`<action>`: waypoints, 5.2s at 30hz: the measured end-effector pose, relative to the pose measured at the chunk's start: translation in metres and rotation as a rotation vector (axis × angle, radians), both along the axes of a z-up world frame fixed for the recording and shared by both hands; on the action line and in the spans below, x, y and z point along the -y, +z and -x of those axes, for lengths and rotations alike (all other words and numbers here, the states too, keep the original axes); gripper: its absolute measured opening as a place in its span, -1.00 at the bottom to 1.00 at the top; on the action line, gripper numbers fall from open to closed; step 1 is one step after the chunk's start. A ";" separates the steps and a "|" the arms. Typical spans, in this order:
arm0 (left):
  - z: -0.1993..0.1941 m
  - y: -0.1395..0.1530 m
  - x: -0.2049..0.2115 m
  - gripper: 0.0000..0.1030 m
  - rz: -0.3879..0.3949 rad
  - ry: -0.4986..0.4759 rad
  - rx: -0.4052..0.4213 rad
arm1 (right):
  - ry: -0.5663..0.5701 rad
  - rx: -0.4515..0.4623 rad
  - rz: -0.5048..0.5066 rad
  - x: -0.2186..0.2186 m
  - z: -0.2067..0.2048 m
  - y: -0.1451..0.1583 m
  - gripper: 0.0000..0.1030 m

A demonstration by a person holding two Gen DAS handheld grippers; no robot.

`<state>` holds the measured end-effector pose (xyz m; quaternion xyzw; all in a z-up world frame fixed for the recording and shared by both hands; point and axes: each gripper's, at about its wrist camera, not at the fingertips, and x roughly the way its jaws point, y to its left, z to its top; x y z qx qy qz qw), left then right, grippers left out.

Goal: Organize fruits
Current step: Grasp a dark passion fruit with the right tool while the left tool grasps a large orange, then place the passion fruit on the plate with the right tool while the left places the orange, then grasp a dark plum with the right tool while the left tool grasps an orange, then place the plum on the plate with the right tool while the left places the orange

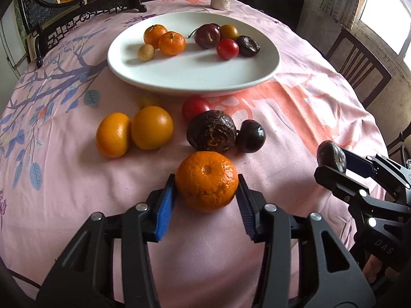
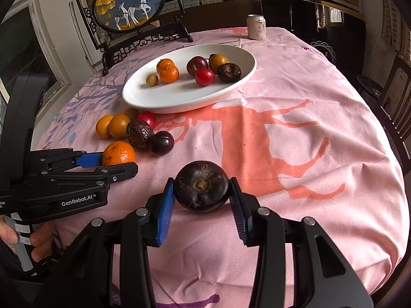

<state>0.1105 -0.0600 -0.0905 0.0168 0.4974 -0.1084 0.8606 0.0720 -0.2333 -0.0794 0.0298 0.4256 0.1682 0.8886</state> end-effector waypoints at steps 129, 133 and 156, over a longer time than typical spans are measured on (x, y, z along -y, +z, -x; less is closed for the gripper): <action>-0.028 0.012 -0.079 -0.34 0.027 0.109 0.055 | 0.043 0.004 -0.038 -0.031 -0.032 0.019 -0.39; -0.024 0.022 -0.081 -0.34 0.034 0.104 0.076 | 0.050 0.001 -0.038 -0.035 -0.033 0.019 -0.39; -0.079 0.073 -0.038 -0.34 -0.039 0.013 0.154 | 0.048 0.039 -0.036 -0.022 -0.067 0.034 -0.39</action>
